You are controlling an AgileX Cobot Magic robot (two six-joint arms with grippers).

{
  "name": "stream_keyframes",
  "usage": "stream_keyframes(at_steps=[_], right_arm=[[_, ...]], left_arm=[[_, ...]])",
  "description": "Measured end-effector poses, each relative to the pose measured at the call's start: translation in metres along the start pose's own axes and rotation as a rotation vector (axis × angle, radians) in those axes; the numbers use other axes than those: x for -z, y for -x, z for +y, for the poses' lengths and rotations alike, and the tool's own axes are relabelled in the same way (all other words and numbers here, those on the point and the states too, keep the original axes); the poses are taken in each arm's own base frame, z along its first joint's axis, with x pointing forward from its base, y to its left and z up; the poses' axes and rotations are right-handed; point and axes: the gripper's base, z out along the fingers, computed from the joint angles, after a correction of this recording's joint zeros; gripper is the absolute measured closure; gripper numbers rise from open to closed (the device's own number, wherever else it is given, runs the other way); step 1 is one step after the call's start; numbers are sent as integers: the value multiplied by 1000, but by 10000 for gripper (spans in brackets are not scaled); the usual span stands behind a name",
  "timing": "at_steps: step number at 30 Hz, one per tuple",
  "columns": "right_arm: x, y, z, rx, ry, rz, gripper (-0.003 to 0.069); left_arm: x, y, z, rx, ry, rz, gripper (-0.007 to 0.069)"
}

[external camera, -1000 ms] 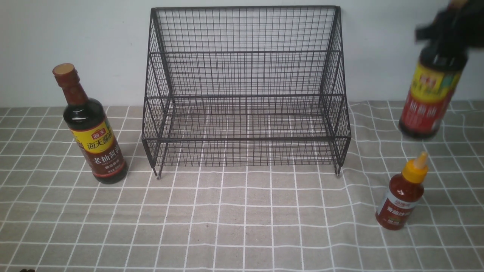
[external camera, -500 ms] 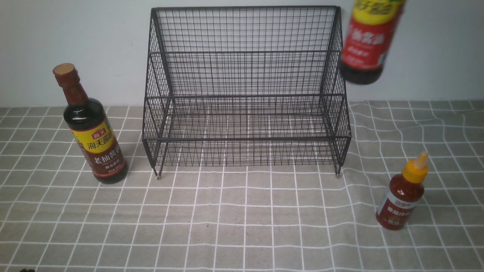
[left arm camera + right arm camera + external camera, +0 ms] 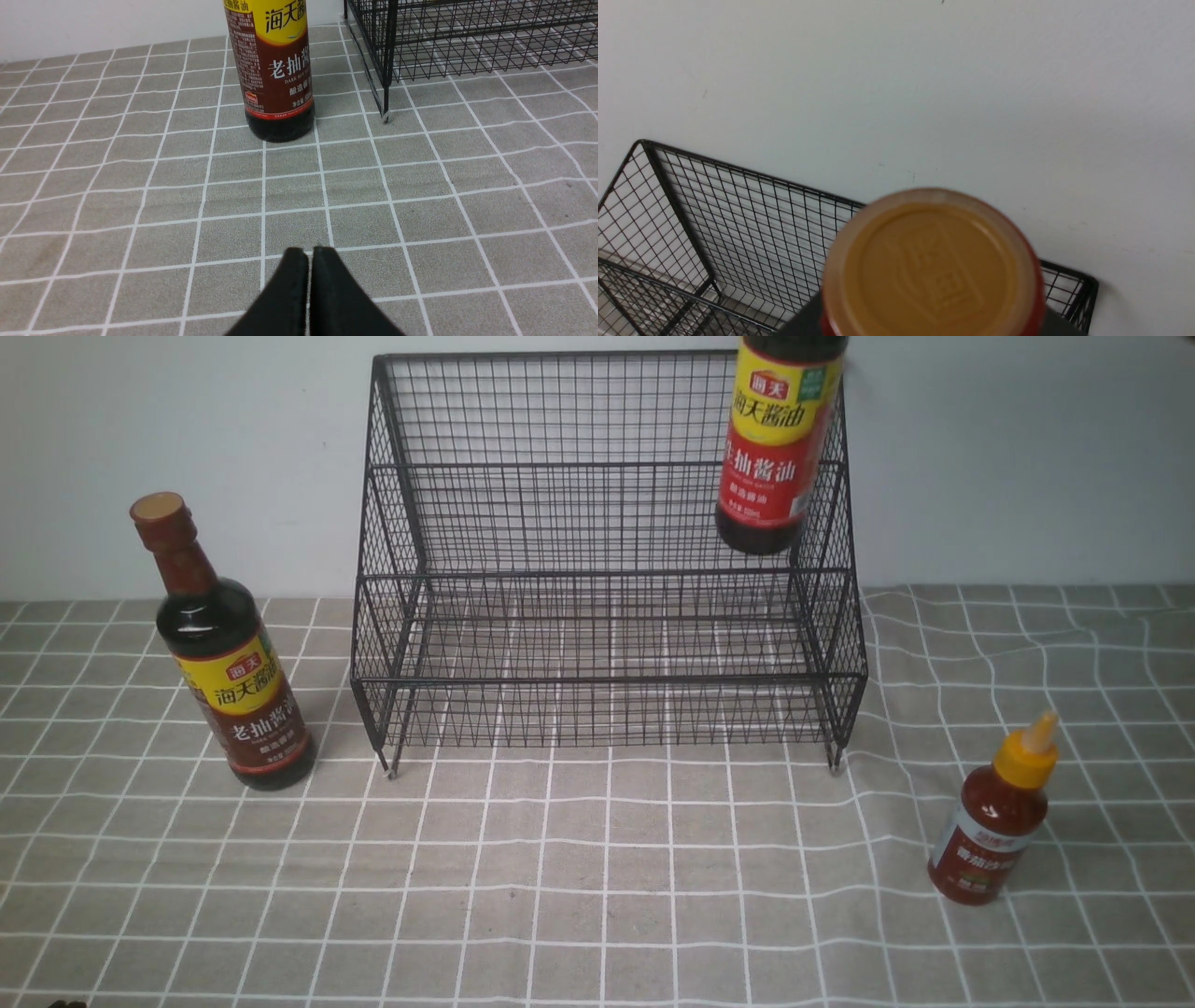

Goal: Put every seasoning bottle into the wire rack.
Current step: Use the right arm to put the condiment bottle back on the shelf

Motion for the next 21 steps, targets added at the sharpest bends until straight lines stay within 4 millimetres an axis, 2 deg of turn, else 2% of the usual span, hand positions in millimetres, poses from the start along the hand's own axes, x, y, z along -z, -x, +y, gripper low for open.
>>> stream_keyframes(at_steps=[4, 8, 14, 21], right_arm=[[-19, -18, 1, 6, -4, 66, 386], [-28, -29, 1, 10, -9, 118, 386], [-51, -63, 1, 17, -19, 271, 386], [-57, -71, 1, 15, -21, 312, 386]], left_arm=[[0, 0, 0, 0, 0, 0, 631], [0, 0, 0, 0, 0, 0, 631], [0, 0, 0, 0, 0, 0, 631], [0, 0, 0, 0, 0, 0, 631]])
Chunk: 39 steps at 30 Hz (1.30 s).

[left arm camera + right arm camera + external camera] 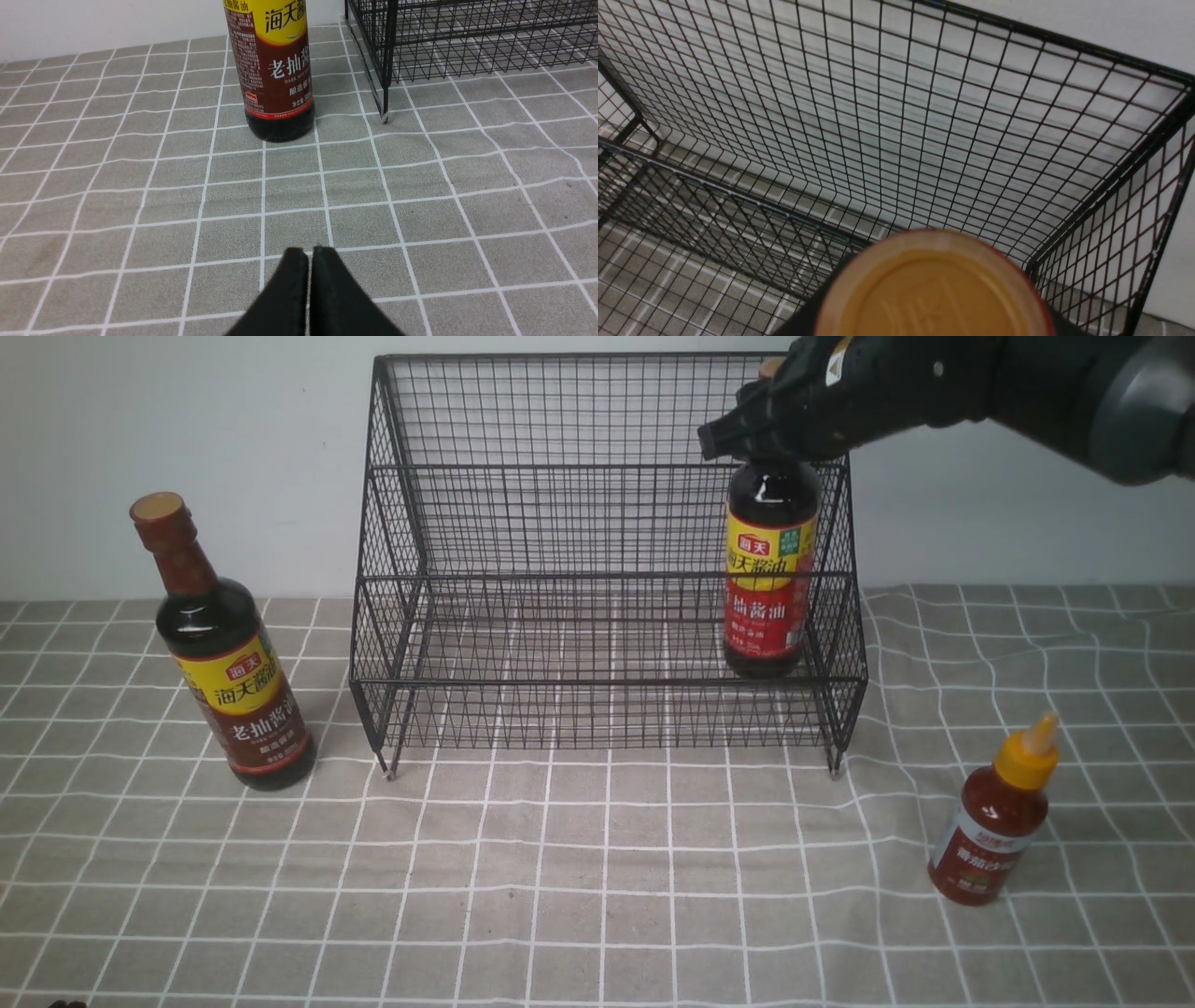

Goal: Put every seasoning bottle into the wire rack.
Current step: Use the right arm to put the condiment bottle back on the shelf, then use the right arm to grab the condiment bottle closest to it

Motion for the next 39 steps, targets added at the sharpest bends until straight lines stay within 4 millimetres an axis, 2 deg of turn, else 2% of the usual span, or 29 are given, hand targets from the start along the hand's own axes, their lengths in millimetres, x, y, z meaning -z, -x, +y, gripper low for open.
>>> stream_keyframes(at_steps=[4, 7, 9, 10, 11, 14, 16, 17, 20, 24, 26, 28, 30, 31, 32, 35, 38, 39], right_arm=[[1, 0, 0, -4, 0, 10, 344], [7, 3, 0, -9, 0, 19, 253], [17, 8, -1, -12, -4, 29, 200], [31, 14, -3, -14, -6, 22, 174], [31, 14, -3, -14, -7, 26, 171], [74, 30, -6, -21, -14, -4, 148], [92, 34, -8, -19, -23, -5, 146], [120, 38, -11, -20, -35, 3, 146], [162, 37, -16, -18, -54, 55, 167], [211, 30, -21, 4, -69, 99, 277], [229, 18, -22, 11, -63, 107, 370], [236, 4, -21, 10, -53, 138, 438], [235, -21, -21, 10, -51, 210, 510], [233, -26, -21, 9, -52, 230, 515], [229, -42, -21, 3, -54, 282, 538], [210, -73, -20, -20, -64, 405, 536], [197, -95, -20, -40, -81, 487, 494], [192, -102, -22, -49, -92, 506, 459]], left_arm=[[0, 0, 0, 0, 0, 0, 631], [0, 0, 0, 0, 0, 0, 631], [0, 0, 0, 0, 0, 0, 631], [0, 0, 0, 0, 0, 0, 631], [0, 0, 0, 0, 0, 0, 631], [0, 0, 0, 0, 0, 0, 631], [0, 0, 0, 0, 0, 0, 631], [0, 0, 0, 0, 0, 0, 631], [0, 0, 0, 0, 0, 0, 631], [0, 0, 0, 0, 0, 0, 631], [0, 0, 0, 0, 0, 0, 631], [0, 0, 0, 0, 0, 1, 631], [0, 0, 0, 0, 0, 1, 631], [0, 0, 0, 0, 0, 1, 631], [0, 0, 0, 0, 0, 1, 631], [0, 0, 0, 0, 0, 1, 631], [0, 0, 0, 0, 0, 1, 631], [0, 0, 0, 0, 0, 1, 631]])
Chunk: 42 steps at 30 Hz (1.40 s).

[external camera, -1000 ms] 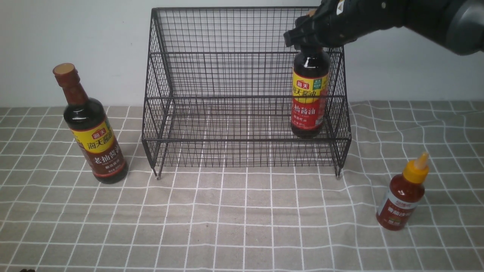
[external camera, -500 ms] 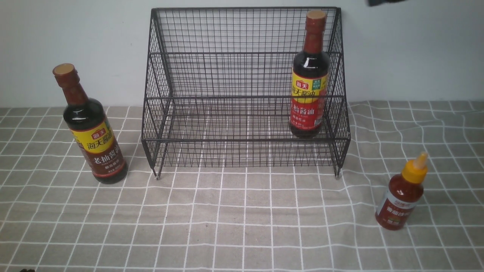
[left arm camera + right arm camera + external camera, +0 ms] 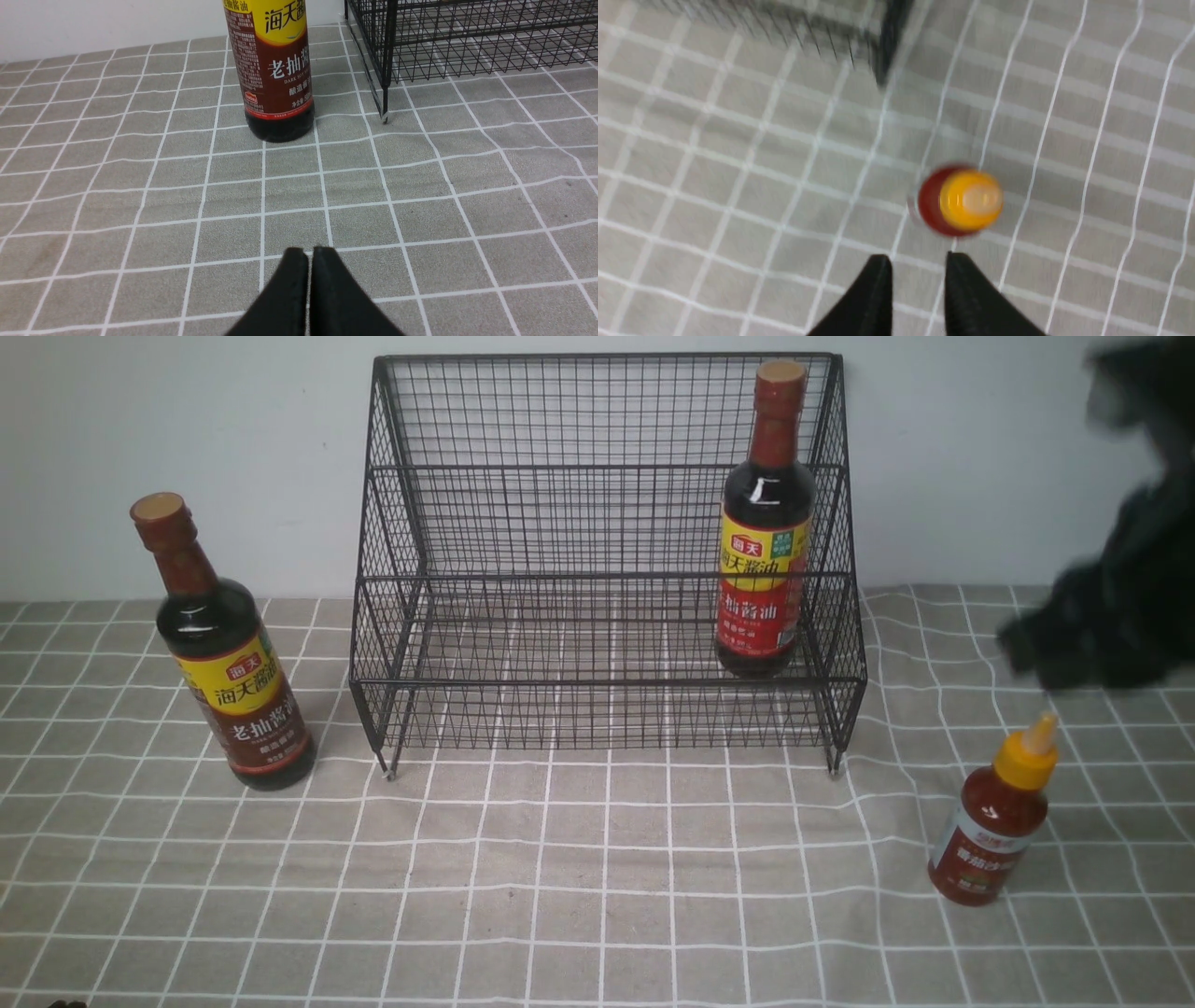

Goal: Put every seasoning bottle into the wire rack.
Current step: Use the right arm to grab the condiment bottle closest to it

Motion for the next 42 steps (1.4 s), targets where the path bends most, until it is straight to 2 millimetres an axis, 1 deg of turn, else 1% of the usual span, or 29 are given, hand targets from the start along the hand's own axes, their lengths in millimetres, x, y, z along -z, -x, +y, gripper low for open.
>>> stream_keyframes(at_steps=[1, 3, 4, 8, 9, 10, 12, 13, 15, 20, 24, 26, 28, 30, 36, 37, 38, 41, 42], right_arm=[[-3, -1, -1, -8, -2, 3, 442], [-12, 1, -8, -49, -12, -1, 382], [-15, 1, -9, -59, -14, 1, 363], [-36, 8, -28, -145, -36, 33, 230], [-36, 8, -28, -146, -35, 31, 230], [-47, 11, -29, -160, -27, 48, 190], [-55, 13, -28, -159, -16, 63, 163], [-66, 15, -25, -157, 4, 86, 145], [-86, 18, -23, -153, 15, 121, 134], [-114, 20, -22, -139, -2, 178, 131], [-126, 20, -23, -141, -22, 198, 139], [-129, 20, -23, -140, -24, 201, 174], [-129, 20, -23, -139, -25, 200, 263], [-129, 20, -23, -134, -27, 201, 375], [-123, 18, -22, -119, -15, 215, 364], [-116, 19, -22, -124, 1, 210, 364], [-113, 19, -21, -123, 6, 207, 364], [-81, 31, -19, -117, 47, 149, 364], [-63, 40, -18, -116, 68, 105, 364]], left_arm=[[0, 0, 0, 0, 0, 0, 631], [0, 0, 0, 0, 0, 0, 631], [0, 0, 0, 0, 0, 0, 631], [0, 0, 0, 0, 0, 0, 631], [0, 0, 0, 0, 0, 0, 631], [0, 0, 0, 0, 0, 0, 631], [0, 0, 0, 0, 0, 0, 631], [0, 0, 0, 0, 0, 0, 631], [0, 0, 0, 0, 0, 0, 631], [0, 0, 0, 0, 0, 0, 631], [0, 0, 0, 0, 0, 0, 631], [0, 0, 0, 0, 0, 0, 631], [0, 0, 0, 0, 0, 0, 631], [0, 0, 0, 0, 0, 0, 631], [0, 0, 0, 0, 0, 0, 631], [0, 0, 0, 0, 0, 0, 631], [0, 0, 0, 0, 0, 0, 631], [0, 0, 0, 0, 0, 0, 631], [0, 0, 0, 0, 0, 0, 631]])
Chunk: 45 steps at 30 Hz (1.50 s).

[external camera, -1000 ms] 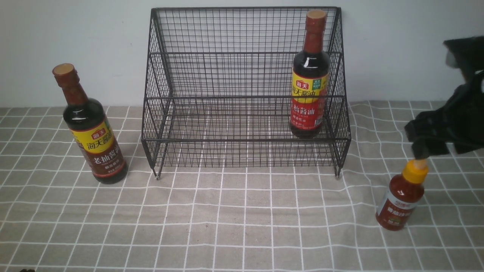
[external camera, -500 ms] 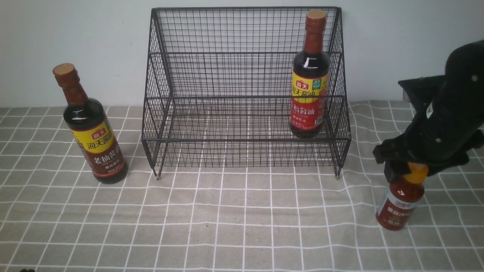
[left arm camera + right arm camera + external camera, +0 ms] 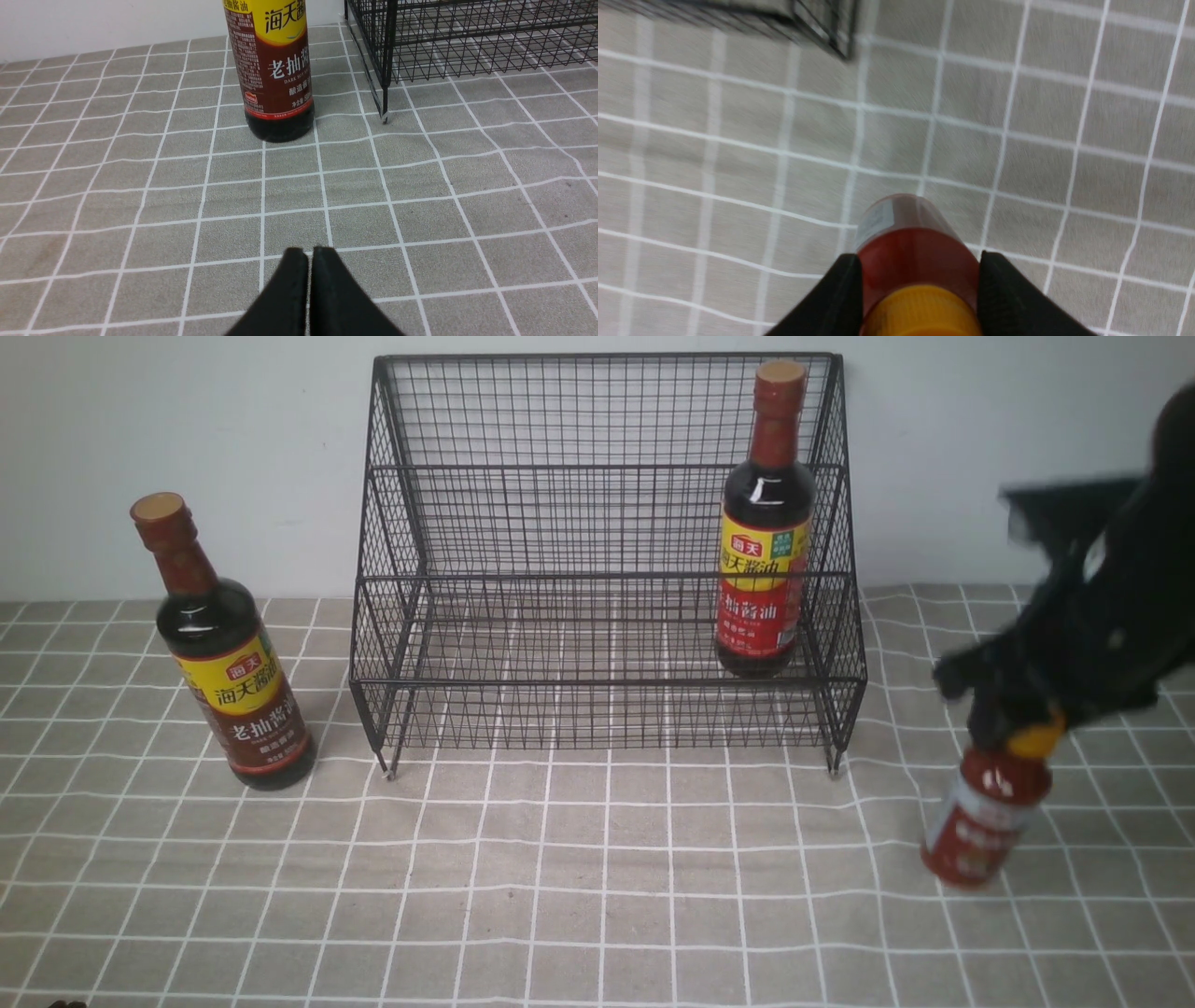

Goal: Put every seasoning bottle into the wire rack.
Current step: Use the right arm to grab the condiment bottle closest to it, then use the right arm to put the condiment bottle back on the shelf

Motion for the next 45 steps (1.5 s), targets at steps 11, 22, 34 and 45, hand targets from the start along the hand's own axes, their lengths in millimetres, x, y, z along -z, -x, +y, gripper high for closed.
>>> stream_keyframes(at_steps=[11, 22, 34, 45], right_arm=[[94, 32, 53, 130, 140, -277, 364], [36, 86, 67, 141, 101, -239, 364], [-19, 101, 73, 163, 86, -178, 364], [-64, 102, 75, 179, 69, -77, 357]], left_arm=[[0, 0, 0, 0, 0, 0, 631], [0, 0, 0, 0, 0, 0, 631], [0, 0, 0, 0, 0, 0, 631], [0, 0, 0, 0, 0, 0, 631]])
